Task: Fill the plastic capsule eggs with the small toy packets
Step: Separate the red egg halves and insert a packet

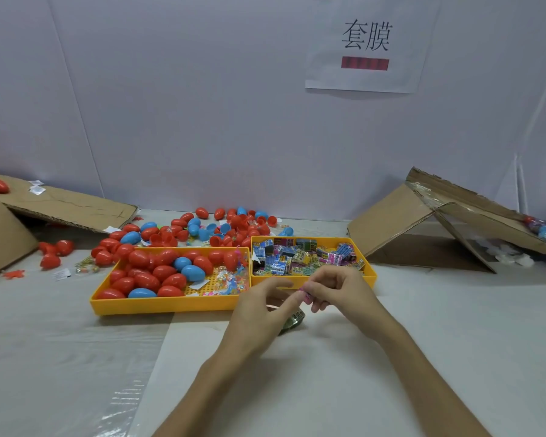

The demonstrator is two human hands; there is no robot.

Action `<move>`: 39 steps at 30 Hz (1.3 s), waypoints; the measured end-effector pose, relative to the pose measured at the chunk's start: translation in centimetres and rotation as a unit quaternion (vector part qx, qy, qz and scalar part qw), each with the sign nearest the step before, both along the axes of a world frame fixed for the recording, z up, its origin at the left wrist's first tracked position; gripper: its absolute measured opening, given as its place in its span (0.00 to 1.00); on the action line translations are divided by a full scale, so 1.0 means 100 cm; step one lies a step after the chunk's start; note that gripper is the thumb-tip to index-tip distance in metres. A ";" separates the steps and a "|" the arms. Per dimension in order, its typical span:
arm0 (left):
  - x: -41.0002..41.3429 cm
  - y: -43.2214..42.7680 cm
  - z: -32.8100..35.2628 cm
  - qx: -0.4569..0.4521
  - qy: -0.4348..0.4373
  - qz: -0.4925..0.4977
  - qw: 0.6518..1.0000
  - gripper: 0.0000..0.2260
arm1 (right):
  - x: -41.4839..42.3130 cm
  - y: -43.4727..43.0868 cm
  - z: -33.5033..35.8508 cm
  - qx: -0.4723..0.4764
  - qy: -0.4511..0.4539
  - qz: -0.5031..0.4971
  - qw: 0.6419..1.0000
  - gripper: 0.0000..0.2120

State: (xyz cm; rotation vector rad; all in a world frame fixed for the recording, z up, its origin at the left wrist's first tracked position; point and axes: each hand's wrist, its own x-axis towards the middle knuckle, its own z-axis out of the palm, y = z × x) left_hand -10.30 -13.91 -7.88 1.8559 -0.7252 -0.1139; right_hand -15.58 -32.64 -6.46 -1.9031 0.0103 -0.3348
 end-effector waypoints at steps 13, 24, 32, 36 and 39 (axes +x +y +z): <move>0.002 0.007 0.007 -0.098 0.190 -0.034 0.976 0.07 | -0.003 0.008 0.004 0.065 -0.028 0.027 0.997 0.04; 0.001 0.008 0.009 -0.154 0.247 -0.031 0.956 0.04 | -0.002 0.013 0.003 0.061 0.005 0.044 0.997 0.09; 0.000 0.009 0.011 -0.160 0.247 -0.047 0.954 0.06 | -0.002 0.013 0.001 0.088 0.004 0.059 0.994 0.08; 0.001 0.008 0.011 -0.159 0.244 -0.042 0.956 0.06 | -0.003 0.012 0.003 0.124 0.007 0.060 0.990 0.04; 0.001 0.008 0.011 -0.166 0.248 -0.029 0.954 0.06 | -0.003 0.012 0.004 0.144 0.009 0.059 0.988 0.04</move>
